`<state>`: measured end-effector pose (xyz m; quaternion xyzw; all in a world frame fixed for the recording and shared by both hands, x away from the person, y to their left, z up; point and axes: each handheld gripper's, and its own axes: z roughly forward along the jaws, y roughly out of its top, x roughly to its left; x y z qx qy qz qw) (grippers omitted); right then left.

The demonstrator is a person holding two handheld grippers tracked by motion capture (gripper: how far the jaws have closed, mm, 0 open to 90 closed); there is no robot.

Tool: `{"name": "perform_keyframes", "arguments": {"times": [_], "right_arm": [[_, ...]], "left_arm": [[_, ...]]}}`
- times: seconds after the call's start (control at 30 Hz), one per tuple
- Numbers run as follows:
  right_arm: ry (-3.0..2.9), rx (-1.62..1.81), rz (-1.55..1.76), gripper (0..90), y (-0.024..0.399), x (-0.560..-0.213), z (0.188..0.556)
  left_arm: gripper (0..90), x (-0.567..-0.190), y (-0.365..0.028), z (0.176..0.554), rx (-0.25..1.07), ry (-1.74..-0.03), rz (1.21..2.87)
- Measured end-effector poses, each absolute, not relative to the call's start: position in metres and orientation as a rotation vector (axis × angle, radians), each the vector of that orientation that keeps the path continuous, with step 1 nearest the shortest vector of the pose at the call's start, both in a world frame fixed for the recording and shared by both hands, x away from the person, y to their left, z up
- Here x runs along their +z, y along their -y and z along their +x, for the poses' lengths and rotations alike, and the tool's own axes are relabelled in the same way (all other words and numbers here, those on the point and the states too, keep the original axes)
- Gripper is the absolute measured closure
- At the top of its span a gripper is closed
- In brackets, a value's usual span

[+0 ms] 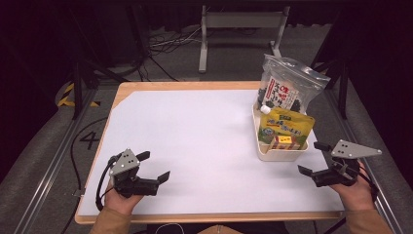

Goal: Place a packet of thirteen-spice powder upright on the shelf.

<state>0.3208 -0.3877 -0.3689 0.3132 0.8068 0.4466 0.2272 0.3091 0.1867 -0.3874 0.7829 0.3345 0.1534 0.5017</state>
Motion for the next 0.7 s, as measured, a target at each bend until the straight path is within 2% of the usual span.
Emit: {"name": "perform_keyframes", "arguments": {"times": [0.43,0.7], "right_arm": [[-2.224,1.212,0.98,0.0,0.386,-0.408,0.328],[-2.214,1.21,0.979,0.0,0.386,-0.407,0.327]], "left_arm": [[4.8,-0.398,-0.196,0.315,0.358,-0.825,1.878],[4.2,-0.401,-0.196,0.315,0.357,-0.832,1.88]]}}
